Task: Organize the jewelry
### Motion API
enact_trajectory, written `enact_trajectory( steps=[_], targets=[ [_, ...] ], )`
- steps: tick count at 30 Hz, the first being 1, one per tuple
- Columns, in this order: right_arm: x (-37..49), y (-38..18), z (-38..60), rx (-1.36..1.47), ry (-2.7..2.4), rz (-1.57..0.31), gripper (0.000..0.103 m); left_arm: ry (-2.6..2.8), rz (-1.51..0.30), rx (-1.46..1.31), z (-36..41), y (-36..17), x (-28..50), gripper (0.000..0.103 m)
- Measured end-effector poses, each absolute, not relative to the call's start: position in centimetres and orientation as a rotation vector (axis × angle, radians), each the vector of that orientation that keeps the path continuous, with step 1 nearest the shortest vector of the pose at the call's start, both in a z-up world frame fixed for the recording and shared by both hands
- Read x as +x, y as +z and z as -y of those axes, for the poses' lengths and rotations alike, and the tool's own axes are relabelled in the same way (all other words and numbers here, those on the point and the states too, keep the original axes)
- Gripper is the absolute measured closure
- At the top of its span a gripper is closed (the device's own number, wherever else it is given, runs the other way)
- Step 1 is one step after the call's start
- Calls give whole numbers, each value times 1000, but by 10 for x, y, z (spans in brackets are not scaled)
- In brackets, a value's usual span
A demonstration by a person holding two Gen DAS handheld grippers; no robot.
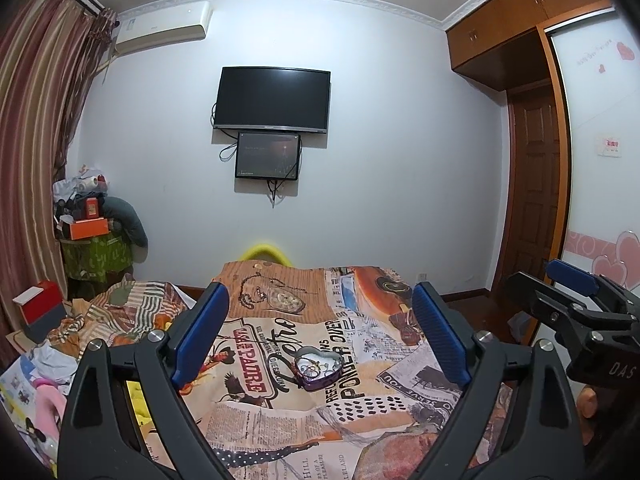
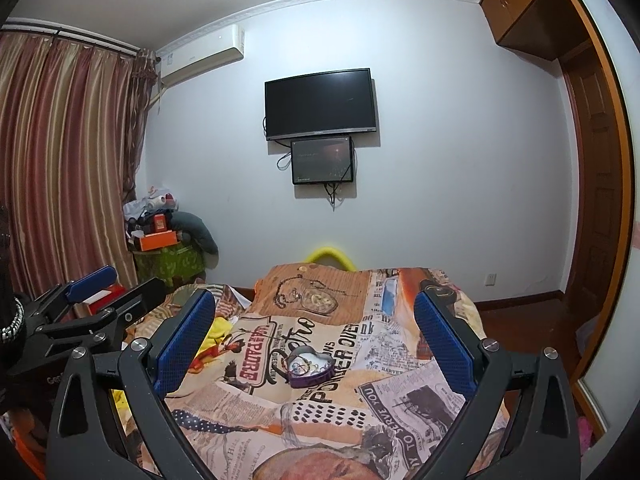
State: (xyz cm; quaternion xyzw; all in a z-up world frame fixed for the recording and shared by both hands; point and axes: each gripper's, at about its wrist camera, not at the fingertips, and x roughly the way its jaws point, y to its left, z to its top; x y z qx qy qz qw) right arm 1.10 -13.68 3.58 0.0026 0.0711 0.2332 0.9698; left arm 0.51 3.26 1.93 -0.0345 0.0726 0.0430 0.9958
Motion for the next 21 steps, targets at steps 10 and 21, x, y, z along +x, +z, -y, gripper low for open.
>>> enact_trajectory(
  steps=[10,21],
  targets=[
    [13,37,140,9,470,-159,4,100,-158,-85,-36,17,10,8],
    [13,37,140,3,459,-161,4,95,-172,-80,-35,14,14,8]
  ],
)
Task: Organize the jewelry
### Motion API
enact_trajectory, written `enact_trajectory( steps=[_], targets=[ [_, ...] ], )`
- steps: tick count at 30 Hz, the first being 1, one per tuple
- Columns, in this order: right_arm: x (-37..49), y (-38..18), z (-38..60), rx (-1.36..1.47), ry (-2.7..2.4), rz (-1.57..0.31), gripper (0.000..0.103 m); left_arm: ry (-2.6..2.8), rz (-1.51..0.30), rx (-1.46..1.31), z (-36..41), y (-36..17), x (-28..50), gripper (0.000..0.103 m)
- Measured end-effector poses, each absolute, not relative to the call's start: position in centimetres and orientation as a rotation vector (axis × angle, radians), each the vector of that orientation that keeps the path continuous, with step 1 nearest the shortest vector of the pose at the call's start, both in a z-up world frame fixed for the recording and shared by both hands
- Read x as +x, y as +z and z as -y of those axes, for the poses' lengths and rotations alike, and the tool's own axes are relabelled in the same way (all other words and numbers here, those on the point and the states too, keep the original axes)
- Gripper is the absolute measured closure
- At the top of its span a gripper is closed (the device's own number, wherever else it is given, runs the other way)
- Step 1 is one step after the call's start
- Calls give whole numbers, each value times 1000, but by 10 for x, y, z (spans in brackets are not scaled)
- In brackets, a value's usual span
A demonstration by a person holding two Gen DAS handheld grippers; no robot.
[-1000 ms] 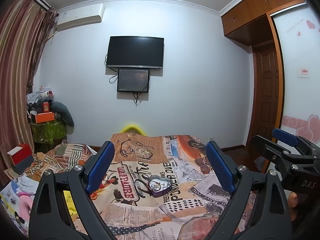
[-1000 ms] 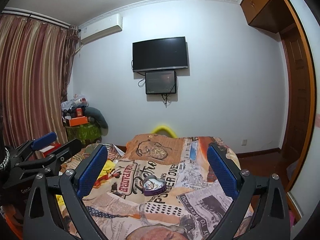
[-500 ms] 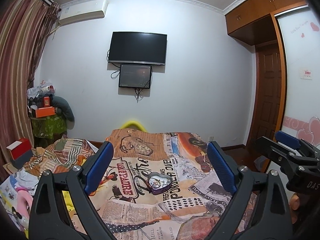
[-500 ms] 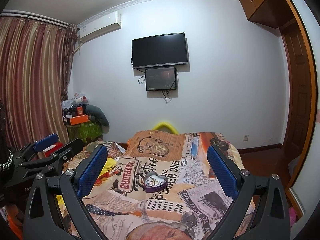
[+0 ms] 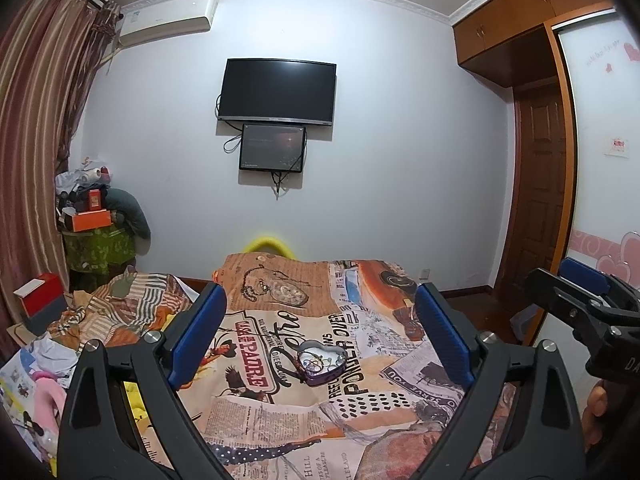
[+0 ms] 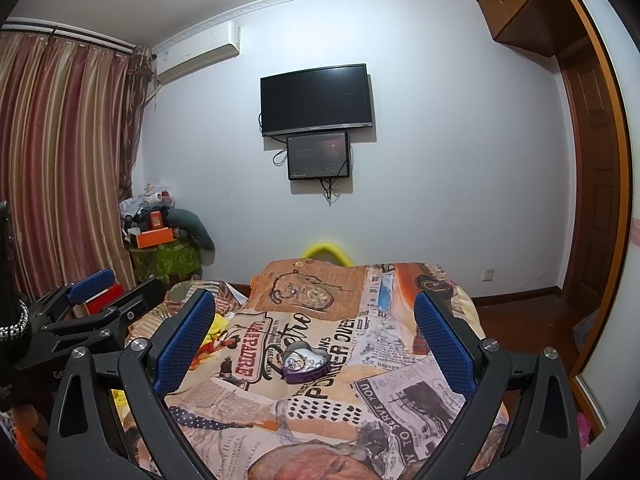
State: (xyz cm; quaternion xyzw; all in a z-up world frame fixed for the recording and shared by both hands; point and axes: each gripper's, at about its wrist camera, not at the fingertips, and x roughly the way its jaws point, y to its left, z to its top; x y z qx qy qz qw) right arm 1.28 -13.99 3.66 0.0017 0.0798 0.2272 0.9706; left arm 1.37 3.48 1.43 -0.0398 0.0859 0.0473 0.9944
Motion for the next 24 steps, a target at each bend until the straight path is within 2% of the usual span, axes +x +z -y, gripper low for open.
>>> enact_trajectory(
  steps=[24],
  targets=[
    [14,37,140,4,451,-168,4,55,-186,-77,-37,12,15,8]
  ],
)
